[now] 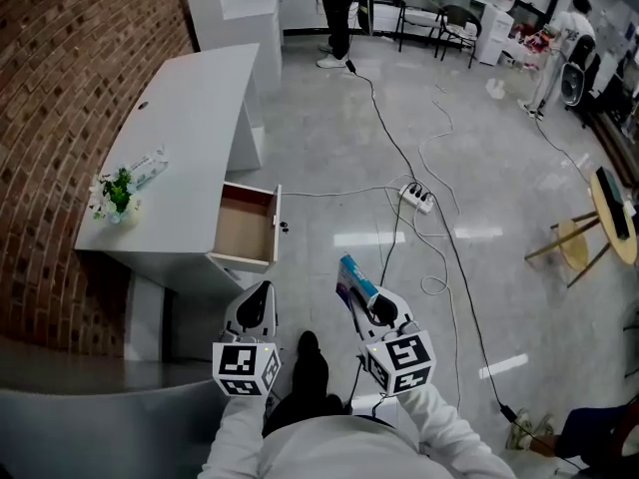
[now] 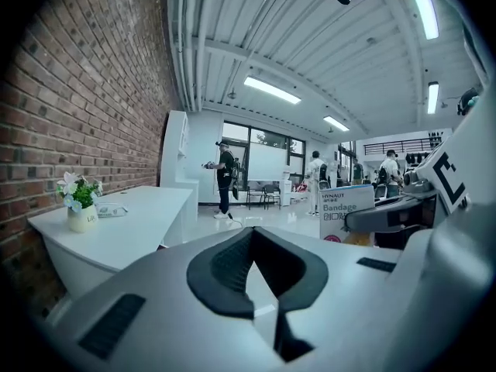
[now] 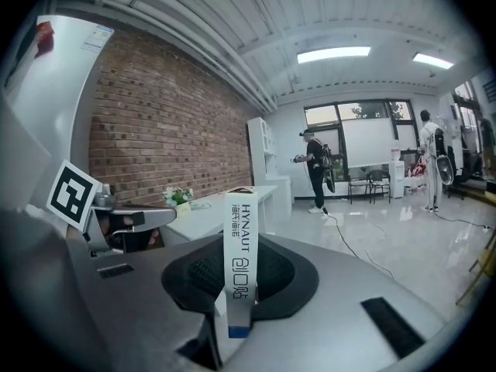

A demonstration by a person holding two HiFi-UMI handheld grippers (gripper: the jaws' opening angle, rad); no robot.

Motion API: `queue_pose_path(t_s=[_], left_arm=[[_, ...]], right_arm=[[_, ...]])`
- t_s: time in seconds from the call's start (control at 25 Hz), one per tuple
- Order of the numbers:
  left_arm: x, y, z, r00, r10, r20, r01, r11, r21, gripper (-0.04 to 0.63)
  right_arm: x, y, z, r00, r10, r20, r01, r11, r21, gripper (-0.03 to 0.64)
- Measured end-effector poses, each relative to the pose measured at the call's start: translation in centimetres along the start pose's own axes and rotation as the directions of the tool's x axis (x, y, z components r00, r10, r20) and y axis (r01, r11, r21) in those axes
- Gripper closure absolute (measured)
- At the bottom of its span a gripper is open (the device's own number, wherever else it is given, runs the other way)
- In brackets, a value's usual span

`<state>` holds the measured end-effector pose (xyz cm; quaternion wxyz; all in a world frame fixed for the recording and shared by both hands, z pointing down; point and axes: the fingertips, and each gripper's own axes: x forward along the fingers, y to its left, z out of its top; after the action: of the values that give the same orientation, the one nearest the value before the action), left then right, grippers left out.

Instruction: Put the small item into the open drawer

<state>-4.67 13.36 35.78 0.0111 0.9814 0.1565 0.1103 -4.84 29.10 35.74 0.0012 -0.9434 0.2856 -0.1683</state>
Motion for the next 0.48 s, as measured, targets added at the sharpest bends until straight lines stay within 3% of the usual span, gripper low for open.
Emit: queue_pose_path(t_s=[0.48], left_arm=[[11.5,9.4,2.3,1.000,0.019,-0.009,-0.019,0.999,-0.047,0.580]], right_arm=[[13.8,-2.5,4.4,0.999,0.015,-0.045,-0.015,1.000,0.007,0.532]])
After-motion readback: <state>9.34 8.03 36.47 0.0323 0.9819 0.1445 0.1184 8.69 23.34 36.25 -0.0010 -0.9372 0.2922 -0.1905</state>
